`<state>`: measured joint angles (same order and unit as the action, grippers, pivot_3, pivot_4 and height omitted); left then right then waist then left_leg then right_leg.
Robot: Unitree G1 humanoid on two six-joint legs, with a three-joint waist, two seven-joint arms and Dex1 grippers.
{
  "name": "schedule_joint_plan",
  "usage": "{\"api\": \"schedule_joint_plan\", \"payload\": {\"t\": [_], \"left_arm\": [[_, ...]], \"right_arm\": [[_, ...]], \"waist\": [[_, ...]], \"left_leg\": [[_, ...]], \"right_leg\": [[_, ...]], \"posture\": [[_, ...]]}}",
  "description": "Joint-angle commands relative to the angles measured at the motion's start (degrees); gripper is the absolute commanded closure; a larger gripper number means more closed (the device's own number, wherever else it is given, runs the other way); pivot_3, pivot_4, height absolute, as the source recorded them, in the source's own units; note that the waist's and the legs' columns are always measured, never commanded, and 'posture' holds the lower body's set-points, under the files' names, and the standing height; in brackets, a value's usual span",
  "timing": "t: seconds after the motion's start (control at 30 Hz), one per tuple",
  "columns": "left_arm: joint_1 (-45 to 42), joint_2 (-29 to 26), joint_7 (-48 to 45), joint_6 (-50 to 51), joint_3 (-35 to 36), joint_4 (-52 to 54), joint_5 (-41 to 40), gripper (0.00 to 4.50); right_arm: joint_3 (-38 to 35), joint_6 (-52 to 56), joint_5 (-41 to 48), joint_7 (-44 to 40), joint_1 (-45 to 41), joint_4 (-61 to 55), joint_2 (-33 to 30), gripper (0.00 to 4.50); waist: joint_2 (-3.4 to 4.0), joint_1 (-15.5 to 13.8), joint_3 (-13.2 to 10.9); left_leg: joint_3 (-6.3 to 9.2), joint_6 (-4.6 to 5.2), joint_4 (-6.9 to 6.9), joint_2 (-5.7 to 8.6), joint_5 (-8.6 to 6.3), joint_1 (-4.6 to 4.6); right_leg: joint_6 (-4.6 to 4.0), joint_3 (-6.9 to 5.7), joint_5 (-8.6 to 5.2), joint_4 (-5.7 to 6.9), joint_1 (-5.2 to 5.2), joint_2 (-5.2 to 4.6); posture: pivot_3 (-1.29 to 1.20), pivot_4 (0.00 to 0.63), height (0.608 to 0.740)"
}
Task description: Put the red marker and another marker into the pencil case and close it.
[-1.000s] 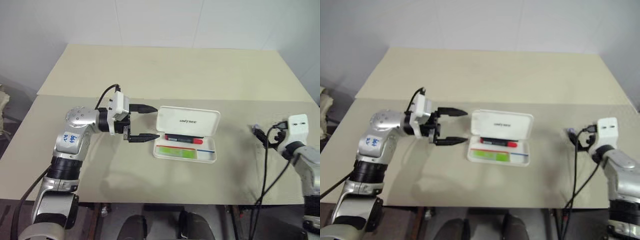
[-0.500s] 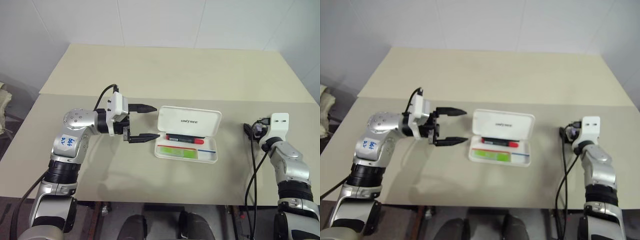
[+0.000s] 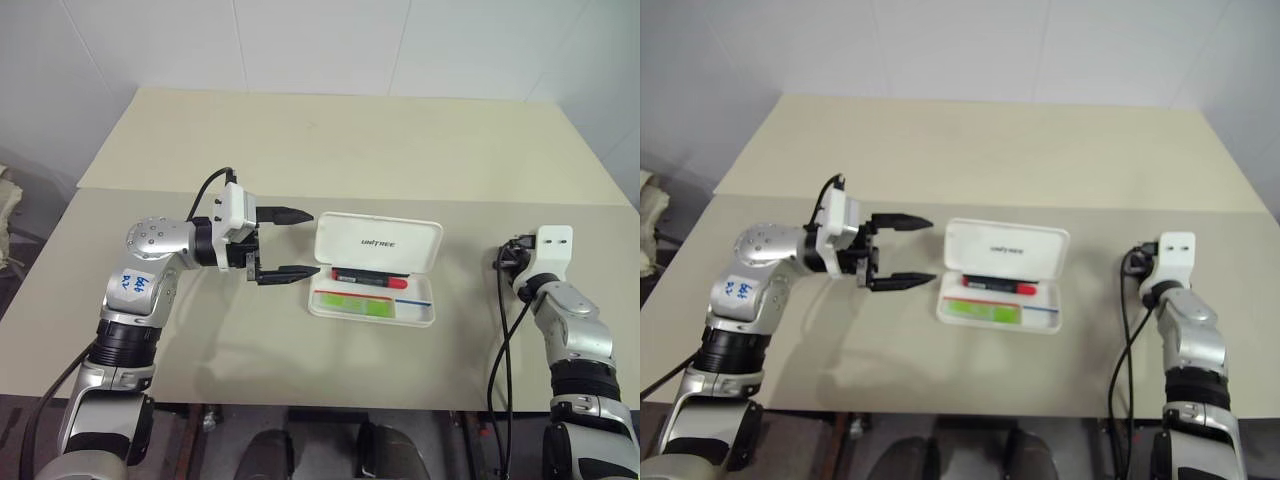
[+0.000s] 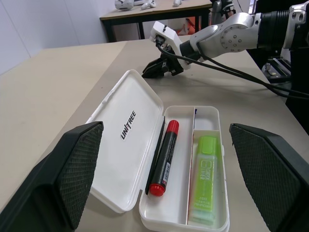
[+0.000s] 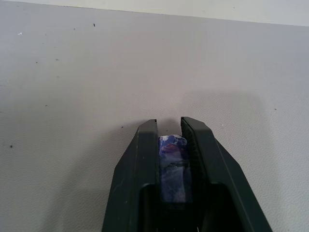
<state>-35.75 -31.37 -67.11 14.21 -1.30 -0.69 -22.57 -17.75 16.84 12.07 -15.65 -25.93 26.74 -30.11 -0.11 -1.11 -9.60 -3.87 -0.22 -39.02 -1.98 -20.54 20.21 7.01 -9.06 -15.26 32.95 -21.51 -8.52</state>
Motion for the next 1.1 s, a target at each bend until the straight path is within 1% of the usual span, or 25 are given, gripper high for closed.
{"api": "schedule_joint_plan", "payload": {"t": [0.03, 0.13, 0.2, 0.3, 0.53, 0.63, 0.8, 0.93, 1.1], "left_arm": [[-1.42, 0.17, -0.01, -1.05, 0.22, 0.79, -0.72, 0.00], [-1.42, 0.35, -0.06, -1.41, 0.03, 0.54, -0.55, 0.00], [-1.02, 0.24, -0.33, -1.82, 0.01, 0.47, -0.47, 0.00], [0.14, -0.25, -0.84, -2.42, 0.20, 0.48, -0.42, 0.00], [3.26, -1.28, -1.09, -3.36, 0.67, 1.29, -0.31, 0.00], [4.35, -1.56, -0.90, -3.49, 0.81, 2.01, -0.40, 0.00], [5.32, -1.40, -0.41, -3.34, 0.62, 3.18, -0.52, 0.00], [5.35, -1.14, -0.40, -3.47, 0.27, 3.36, -0.59, 0.00], [5.06, -0.88, -1.42, -4.52, -0.86, 2.67, -0.09, 0.00]], "right_arm": [[-0.38, 1.44, 0.66, -1.17, 1.22, -3.11, -0.74, 4.11], [0.07, 1.33, 2.63, -5.33, 1.67, -7.62, -0.81, 4.11], [1.41, 1.25, 4.36, -10.12, 2.61, -12.18, -1.05, 4.11], [4.49, 2.24, 6.61, -19.07, 5.22, -19.53, -3.19, 4.11], [8.02, 6.05, 9.42, -30.58, 10.86, -30.45, -9.45, 4.11], [8.11, 7.91, 9.82, -32.22, 12.06, -32.57, -11.31, 4.11], [8.67, 8.20, 10.80, -34.59, 11.66, -34.01, -11.64, 4.11], [12.26, 7.83, 12.78, -37.99, 10.76, -37.45, -9.80, 4.11], [16.48, 6.16, 12.08, -41.82, 10.04, -37.16, -9.34, 4.11]], "waist": [[0.00, -0.03, 0.00], [0.04, 0.04, -0.02], [0.05, 0.16, -0.03], [0.05, 0.38, -0.03], [0.04, -0.25, -0.03], [0.04, -0.29, -0.04], [0.03, -0.24, -0.04], [0.02, -0.19, -0.04], [0.03, -0.41, -0.04]], "left_leg": [[0.00, 0.00, 0.00, 0.00, 0.00, 0.00], [-0.01, 0.00, 0.03, 0.00, 0.00, 0.01], [-0.01, 0.00, 0.04, 0.00, 0.00, 0.01], [-0.02, 0.00, 0.05, 0.00, 0.00, 0.01], [0.00, 0.02, 0.06, 0.01, -0.01, 0.02], [0.02, 0.02, 0.05, 0.02, -0.02, 0.05], [0.01, 0.02, 0.05, 0.00, -0.02, 0.03], [0.00, 0.02, 0.03, 0.00, -0.02, 0.02], [0.02, 0.02, 0.04, 0.02, -0.02, 0.03]], "right_leg": [[0.00, 0.00, 0.00, 0.00, 0.00, 0.00], [0.00, 0.00, 0.00, -0.01, -0.03, 0.00], [0.01, 0.00, 0.00, -0.01, -0.04, 0.00], [0.01, 0.00, -0.01, -0.01, -0.06, 0.00], [0.01, -0.01, -0.01, -0.02, -0.06, 0.00], [0.01, -0.03, -0.01, -0.03, -0.06, -0.01], [0.01, -0.03, -0.01, -0.03, -0.06, 0.00], [0.01, -0.03, -0.01, -0.03, -0.06, 0.00], [0.01, -0.04, -0.01, -0.02, -0.06, 0.00]], "posture": [[0.00, 0.150, 0.740], [0.00, 0.150, 0.740], [0.00, 0.150, 0.740], [0.00, 0.150, 0.740], [0.00, 0.150, 0.740], [0.00, 0.150, 0.740], [0.00, 0.150, 0.740], [0.00, 0.150, 0.740], [0.00, 0.150, 0.740]]}}
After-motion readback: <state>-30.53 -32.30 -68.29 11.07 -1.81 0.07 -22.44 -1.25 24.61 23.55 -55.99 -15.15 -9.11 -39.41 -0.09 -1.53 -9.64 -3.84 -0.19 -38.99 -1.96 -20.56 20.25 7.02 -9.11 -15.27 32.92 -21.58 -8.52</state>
